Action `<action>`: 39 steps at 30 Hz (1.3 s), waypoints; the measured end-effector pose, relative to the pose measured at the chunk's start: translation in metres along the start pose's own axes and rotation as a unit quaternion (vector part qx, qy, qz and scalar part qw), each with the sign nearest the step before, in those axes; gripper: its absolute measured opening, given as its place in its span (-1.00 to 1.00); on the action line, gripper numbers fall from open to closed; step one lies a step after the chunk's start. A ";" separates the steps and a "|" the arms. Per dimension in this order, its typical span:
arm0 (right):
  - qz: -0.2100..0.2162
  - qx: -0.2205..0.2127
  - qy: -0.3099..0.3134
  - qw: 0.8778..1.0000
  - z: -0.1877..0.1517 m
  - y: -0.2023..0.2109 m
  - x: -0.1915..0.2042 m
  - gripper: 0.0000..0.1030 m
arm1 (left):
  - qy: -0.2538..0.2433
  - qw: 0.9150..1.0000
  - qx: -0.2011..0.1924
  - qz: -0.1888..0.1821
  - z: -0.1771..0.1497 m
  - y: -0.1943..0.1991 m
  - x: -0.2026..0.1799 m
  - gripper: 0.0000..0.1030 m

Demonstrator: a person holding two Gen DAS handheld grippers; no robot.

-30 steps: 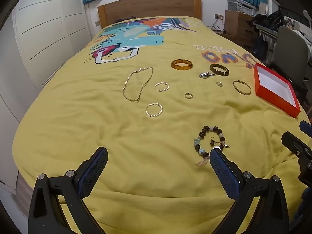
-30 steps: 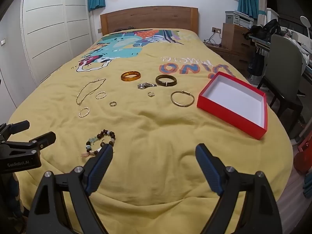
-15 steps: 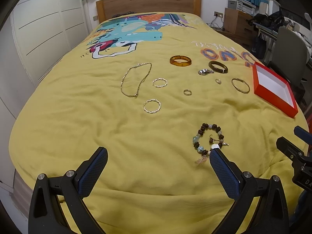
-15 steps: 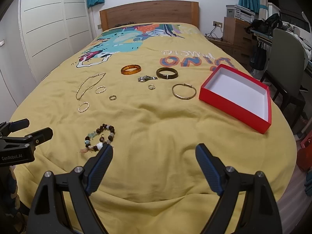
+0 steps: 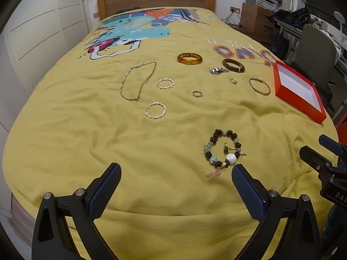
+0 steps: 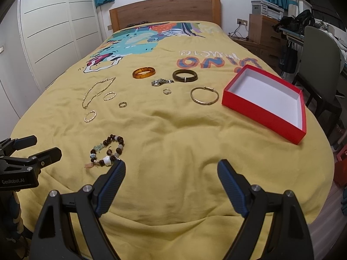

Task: Organize jewelry
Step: 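Move left tool toward the wooden-bead bracelet while right tool approaches the silver bangle, then close left tool on the bead bracelet while right tool grasps the thin silver bangle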

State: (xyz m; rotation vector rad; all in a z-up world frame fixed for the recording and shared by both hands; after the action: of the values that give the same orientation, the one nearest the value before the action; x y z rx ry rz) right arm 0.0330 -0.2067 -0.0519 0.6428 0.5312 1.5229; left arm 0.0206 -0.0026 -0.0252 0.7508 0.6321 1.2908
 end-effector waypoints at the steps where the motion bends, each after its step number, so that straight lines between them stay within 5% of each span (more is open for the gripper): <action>1: 0.001 0.001 -0.001 1.000 0.000 -0.001 -0.001 0.67 | -0.001 1.000 0.002 -0.004 0.001 -0.002 -0.001 0.90; 15: 0.029 0.029 -0.011 0.999 0.005 -0.024 -0.017 0.66 | -0.028 0.998 0.032 -0.048 0.005 -0.032 -0.026 0.65; 33: 0.063 0.046 0.000 0.997 0.028 -0.063 -0.029 0.63 | -0.039 0.994 0.084 -0.062 0.012 -0.089 -0.049 0.63; 39: 0.084 0.058 0.010 0.995 0.043 -0.088 -0.028 0.37 | -0.034 0.992 0.100 -0.075 0.011 -0.104 -0.047 0.60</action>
State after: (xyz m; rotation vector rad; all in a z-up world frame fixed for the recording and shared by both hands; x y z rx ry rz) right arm 0.1271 -0.2323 -0.0825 0.7794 0.5971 1.6672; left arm 0.0838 -0.0616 -0.1000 0.8910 0.7569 1.0707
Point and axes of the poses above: each gripper's, at about its wrist camera, not at the fingertips, and y roughly against the way its jaws point, x to its left, z to its top, the point moved 1 cm from there along -y, roughly the way its jaws point, and after that the axes turned 2 degrees about -x, right-handed, at the moved point
